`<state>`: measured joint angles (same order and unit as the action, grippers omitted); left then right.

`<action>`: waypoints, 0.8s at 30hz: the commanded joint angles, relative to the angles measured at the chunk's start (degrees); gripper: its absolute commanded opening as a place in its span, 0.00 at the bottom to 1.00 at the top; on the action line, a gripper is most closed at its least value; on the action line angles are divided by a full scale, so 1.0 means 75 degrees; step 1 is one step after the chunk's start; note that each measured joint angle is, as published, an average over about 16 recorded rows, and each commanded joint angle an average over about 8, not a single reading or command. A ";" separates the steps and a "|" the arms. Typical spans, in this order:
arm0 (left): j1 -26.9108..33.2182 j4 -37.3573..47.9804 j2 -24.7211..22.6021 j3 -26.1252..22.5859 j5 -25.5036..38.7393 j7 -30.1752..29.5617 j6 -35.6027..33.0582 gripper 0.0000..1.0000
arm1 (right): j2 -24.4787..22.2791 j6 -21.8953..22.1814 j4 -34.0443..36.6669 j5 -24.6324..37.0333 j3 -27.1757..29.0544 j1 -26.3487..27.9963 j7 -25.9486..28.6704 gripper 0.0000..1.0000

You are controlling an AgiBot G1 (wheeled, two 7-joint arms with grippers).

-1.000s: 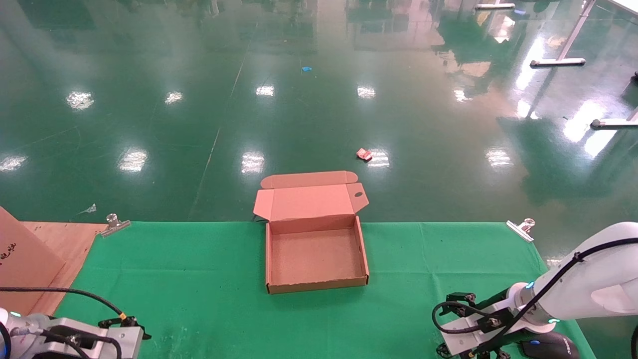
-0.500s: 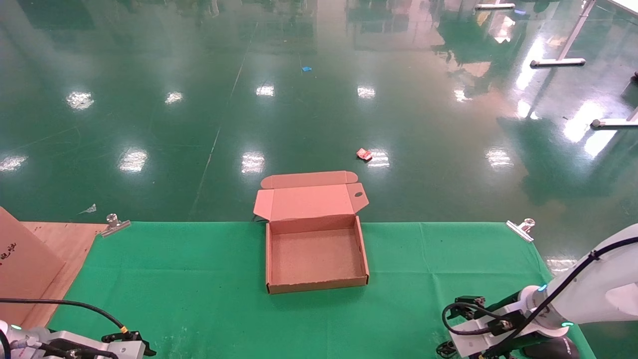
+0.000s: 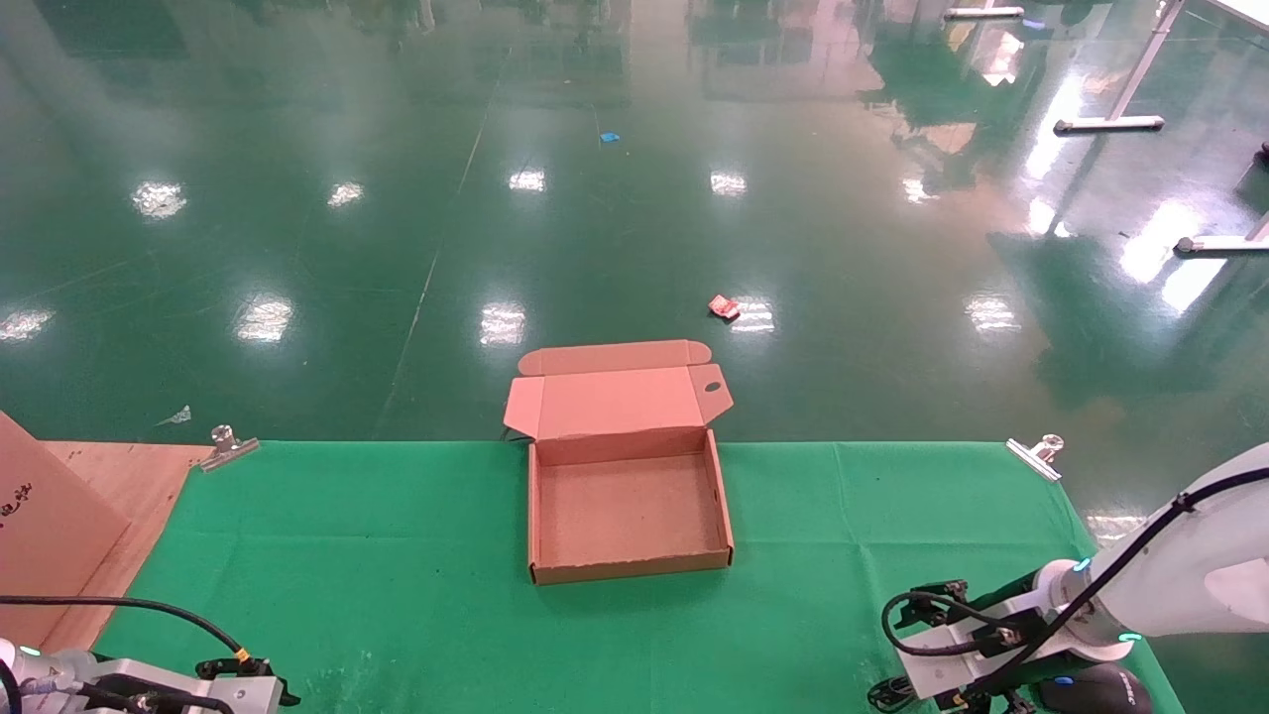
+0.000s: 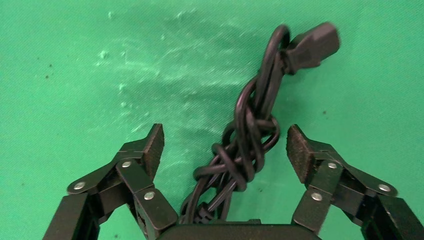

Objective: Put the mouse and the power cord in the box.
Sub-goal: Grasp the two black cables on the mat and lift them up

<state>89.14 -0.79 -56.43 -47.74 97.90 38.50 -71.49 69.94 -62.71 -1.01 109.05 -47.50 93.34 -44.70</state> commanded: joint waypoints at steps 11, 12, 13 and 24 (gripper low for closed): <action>-0.0005 0.0033 0.0028 0.0031 -0.0043 0.0099 0.0210 0.00 | 0.0096 0.0147 0.0074 0.0015 -0.0010 -0.0049 -0.0042 0.00; -0.0004 0.0031 0.0024 0.0032 -0.0044 0.0108 0.0217 0.00 | 0.0098 0.0160 0.0078 0.0015 -0.0010 -0.0049 -0.0042 0.00; -0.0004 0.0031 0.0020 0.0033 -0.0046 0.0116 0.0220 0.00 | 0.0100 0.0172 0.0082 0.0015 -0.0010 -0.0050 -0.0042 0.00; -0.0035 0.0066 0.0018 0.0051 -0.0072 0.0202 0.0006 0.00 | 0.0054 -0.0003 0.0136 0.0030 -0.0020 -0.0016 -0.0081 0.00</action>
<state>89.00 -0.34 -56.28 -47.35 97.36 40.01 -71.58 70.35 -62.74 -0.01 109.28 -47.65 93.32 -45.26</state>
